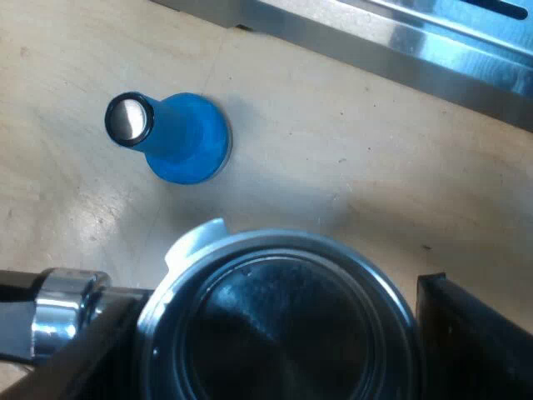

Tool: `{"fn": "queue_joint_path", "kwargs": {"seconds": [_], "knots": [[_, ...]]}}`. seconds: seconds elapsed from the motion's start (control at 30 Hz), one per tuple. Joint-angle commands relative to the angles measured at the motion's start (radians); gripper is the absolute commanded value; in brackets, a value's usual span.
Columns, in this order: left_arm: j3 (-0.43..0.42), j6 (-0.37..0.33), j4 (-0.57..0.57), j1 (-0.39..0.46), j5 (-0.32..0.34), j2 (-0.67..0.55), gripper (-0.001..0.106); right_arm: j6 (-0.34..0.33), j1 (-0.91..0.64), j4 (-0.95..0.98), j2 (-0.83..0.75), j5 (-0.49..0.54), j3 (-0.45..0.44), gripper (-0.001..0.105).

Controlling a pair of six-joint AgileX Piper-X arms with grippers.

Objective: Put the handle in the coffee machine

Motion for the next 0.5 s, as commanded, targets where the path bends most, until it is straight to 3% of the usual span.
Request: {"fn": "queue_joint_path", "kwargs": {"seconds": [0.03,0.07,0.13,0.17,0.23,0.33,0.37,0.5], "knots": [[-0.004,-0.003,-0.006,-0.001,0.027,-0.004,0.000,-0.011,0.003,-0.016,-0.019,0.033,-0.017,0.007],[-0.004,-0.004,-0.006,-0.001,0.027,-0.004,0.000,-0.011,0.003,-0.016,-0.019,0.035,-0.017,0.009],[-0.004,-0.013,0.003,-0.001,0.027,-0.004,0.000,-0.011,0.003,-0.016,-0.019,0.044,-0.017,0.037],[-0.004,-0.017,0.003,-0.001,0.027,-0.004,0.000,-0.011,0.003,-0.016,-0.019,0.045,-0.017,0.046],[-0.004,-0.022,0.003,-0.001,0.027,-0.004,0.000,-0.014,0.003,-0.016,-0.019,0.047,-0.017,0.079],[-0.004,-0.022,0.003,-0.001,0.027,-0.004,0.000,-0.026,0.003,-0.016,-0.019,0.047,-0.017,0.093],[-0.004,-0.022,0.003,-0.001,0.027,-0.004,0.000,-0.058,0.003,-0.016,-0.019,0.050,-0.017,0.098],[-0.004,-0.022,0.006,-0.001,0.027,-0.004,0.000,-0.083,0.003,-0.018,-0.023,0.125,-0.023,0.098]]}}
